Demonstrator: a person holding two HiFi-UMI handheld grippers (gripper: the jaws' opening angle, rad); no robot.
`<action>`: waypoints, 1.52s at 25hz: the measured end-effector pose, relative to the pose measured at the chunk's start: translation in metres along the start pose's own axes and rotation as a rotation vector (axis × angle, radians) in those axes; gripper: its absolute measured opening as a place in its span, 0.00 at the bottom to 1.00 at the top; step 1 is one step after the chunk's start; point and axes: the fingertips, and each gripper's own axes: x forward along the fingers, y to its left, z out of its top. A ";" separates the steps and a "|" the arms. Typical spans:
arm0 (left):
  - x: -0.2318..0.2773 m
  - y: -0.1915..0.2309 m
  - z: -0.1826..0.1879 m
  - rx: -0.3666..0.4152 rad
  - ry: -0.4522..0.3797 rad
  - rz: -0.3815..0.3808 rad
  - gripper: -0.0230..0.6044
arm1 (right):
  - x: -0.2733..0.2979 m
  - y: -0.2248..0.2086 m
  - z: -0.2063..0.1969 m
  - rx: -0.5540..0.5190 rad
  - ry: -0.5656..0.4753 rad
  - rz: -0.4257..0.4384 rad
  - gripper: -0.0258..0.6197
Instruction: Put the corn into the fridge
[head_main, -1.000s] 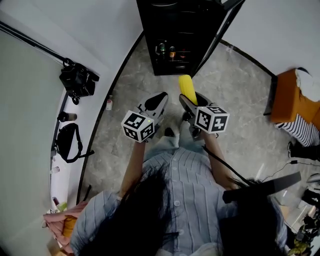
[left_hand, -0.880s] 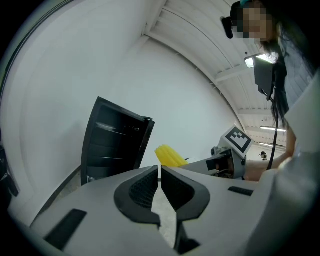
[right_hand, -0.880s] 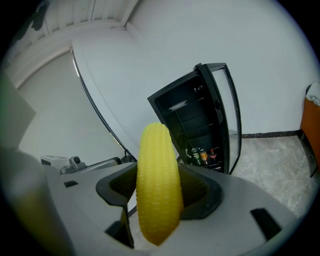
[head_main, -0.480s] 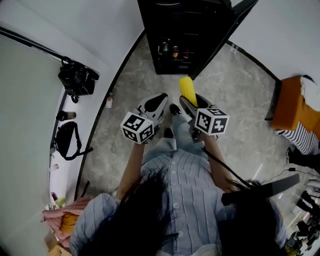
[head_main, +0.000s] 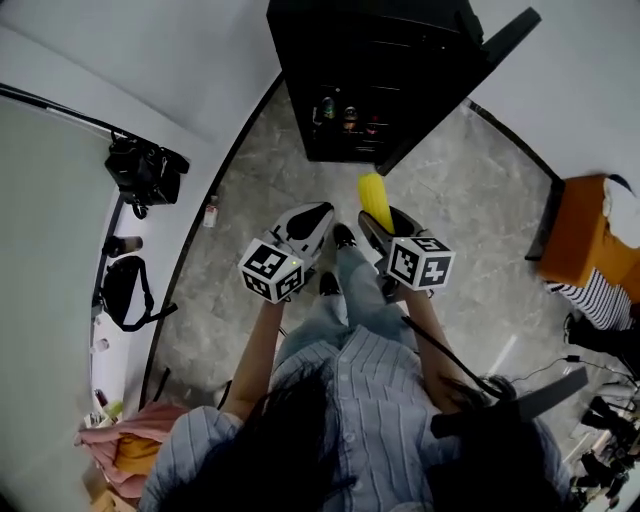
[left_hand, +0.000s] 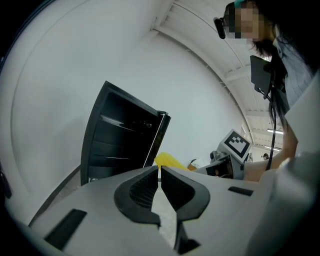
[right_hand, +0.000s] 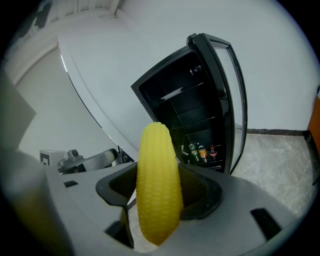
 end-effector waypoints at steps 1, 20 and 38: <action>0.005 0.005 0.000 0.003 0.003 0.000 0.05 | 0.004 -0.004 0.001 0.002 0.004 0.001 0.43; 0.078 0.095 -0.002 0.076 0.034 -0.018 0.05 | 0.110 -0.064 0.058 -0.019 -0.024 -0.001 0.43; 0.135 0.144 -0.004 0.101 -0.005 0.006 0.05 | 0.169 -0.131 0.125 -0.139 -0.027 -0.071 0.43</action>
